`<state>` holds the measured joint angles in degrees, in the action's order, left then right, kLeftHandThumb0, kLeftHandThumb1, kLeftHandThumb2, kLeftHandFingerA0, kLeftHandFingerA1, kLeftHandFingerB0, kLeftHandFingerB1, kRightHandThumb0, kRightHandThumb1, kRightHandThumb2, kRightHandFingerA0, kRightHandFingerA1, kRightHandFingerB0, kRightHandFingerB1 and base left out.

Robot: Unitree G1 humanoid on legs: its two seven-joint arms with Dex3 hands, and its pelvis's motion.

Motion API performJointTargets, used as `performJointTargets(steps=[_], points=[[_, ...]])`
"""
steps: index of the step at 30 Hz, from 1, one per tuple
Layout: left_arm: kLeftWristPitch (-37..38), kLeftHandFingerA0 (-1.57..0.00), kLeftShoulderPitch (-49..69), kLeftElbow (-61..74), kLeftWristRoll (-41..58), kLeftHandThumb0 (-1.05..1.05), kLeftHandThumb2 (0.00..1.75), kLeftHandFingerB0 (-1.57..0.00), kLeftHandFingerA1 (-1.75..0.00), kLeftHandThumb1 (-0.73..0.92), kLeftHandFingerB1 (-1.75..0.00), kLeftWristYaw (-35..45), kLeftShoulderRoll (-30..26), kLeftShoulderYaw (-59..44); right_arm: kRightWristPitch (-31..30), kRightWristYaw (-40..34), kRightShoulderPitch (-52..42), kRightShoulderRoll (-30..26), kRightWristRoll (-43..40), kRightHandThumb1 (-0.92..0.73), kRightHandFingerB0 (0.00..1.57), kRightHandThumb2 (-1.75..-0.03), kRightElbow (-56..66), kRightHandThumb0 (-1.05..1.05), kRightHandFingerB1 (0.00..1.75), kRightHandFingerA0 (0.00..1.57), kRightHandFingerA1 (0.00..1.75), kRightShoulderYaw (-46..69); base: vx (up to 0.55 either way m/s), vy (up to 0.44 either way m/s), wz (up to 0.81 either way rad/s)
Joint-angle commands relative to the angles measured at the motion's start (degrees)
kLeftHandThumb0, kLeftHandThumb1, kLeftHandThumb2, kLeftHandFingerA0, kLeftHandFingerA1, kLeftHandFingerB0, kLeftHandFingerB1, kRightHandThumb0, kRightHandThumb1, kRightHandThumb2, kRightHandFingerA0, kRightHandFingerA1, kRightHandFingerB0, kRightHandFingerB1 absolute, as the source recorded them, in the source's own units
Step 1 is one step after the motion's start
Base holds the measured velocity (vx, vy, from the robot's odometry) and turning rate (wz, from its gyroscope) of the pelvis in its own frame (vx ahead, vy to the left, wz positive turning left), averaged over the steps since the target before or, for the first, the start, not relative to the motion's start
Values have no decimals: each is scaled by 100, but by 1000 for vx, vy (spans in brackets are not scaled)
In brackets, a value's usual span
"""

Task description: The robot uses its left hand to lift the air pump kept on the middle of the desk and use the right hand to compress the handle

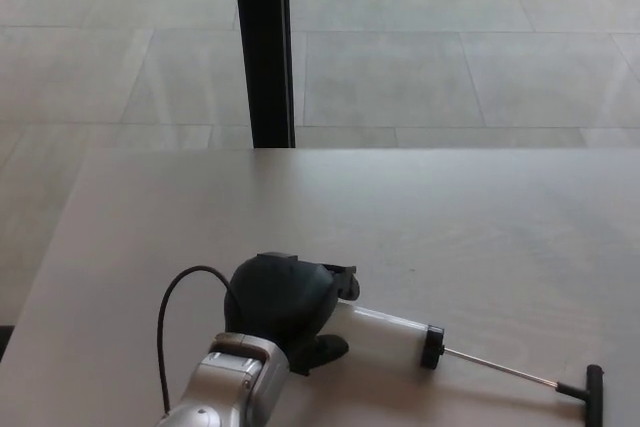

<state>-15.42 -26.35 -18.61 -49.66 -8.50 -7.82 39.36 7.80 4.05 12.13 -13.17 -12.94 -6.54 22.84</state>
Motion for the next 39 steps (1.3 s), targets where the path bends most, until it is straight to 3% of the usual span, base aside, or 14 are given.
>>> performJointTargets(steps=[1,10,11,12,13,14,19,20,21,24,25,26,27,39], points=[[20,-55,-127,-95,-355,-56,60,-59,-83,68,-52,131,9,213,78,-46,76,-76,6,-75,54,-63,70,-60,42,50,55,8,0,0,0],[86,-38,-411,-131,-640,-66,60,-39,-66,67,-42,1061,-99,850,14,-109,155,-119,164,-75,54,-63,155,-61,42,49,54,-118,0,0,0],[25,-41,-436,-116,-667,-68,95,-27,-69,52,-51,1199,-112,888,15,-104,180,-133,165,-75,54,-63,144,-61,42,49,54,-124,0,0,0],[-10,-34,-450,-96,-668,-69,60,-39,-60,65,-40,1384,-151,926,4,-108,205,-140,146,-74,53,-63,141,-61,42,49,54,-113,0,0,0],[-76,-30,-464,-84,-682,-76,93,-32,-63,53,-51,1562,-186,941,11,-113,259,-146,143,-74,53,-63,124,-61,42,48,55,-116,0,0,0],[-150,-24,-489,-49,-722,-70,59,-32,-58,67,-37,1761,-217,966,18,-114,293,-152,148,-74,53,-62,111,-61,43,49,56,-121,0,0,0],[-430,-18,-592,79,-915,-71,60,-26,-53,67,-33,2495,-353,1080,-76,-94,346,-170,95,-75,51,-62,155,-61,43,48,58,-105,0,0,0],[-473,-17,-573,95,-864,-73,85,-19,-57,51,-45,2519,-349,1030,-36,-94,358,-179,117,-75,50,-62,113,-61,43,48,59,-105,0,0,0],[-516,-18,-610,123,-885,-70,59,-26,-54,66,-34,2652,-381,1022,-70,-132,370,-169,140,-76,51,-63,145,-61,43,48,61,-115,0,0,0],[-543,-45,-667,166,-996,-62,91,-20,-71,45,-49,2803,-440,1036,-25,-130,430,-139,115,-76,50,-63,108,-59,43,48,63,-118,0,0,0],[-470,-49,-662,102,-1033,-60,59,-36,-68,62,-40,2675,-445,1066,-34,-118,437,-137,91,-76,50,-63,104,-59,43,47,64,-112,0,0,0],[-493,-68,-628,7,-1079,-50,58,-39,-90,63,-40,2497,-393,1081,-45,-132,429,-139,105,-76,51,-63,129,-58,43,47,64,-112,0,0,0],[-504,-81,-558,-45,-986,-23,62,-42,-149,61,-47,2332,-333,1000,-24,-142,438,-140,124,-76,51,-63,121,-59,43,48,65,-114,0,0,0],[-425,-75,100,-429,-759,-18,77,-73,-175,81,-119,833,107,247,20,-168,471,-161,166,-77,58,-63,84,-57,44,53,67,-110,0,0,0]])
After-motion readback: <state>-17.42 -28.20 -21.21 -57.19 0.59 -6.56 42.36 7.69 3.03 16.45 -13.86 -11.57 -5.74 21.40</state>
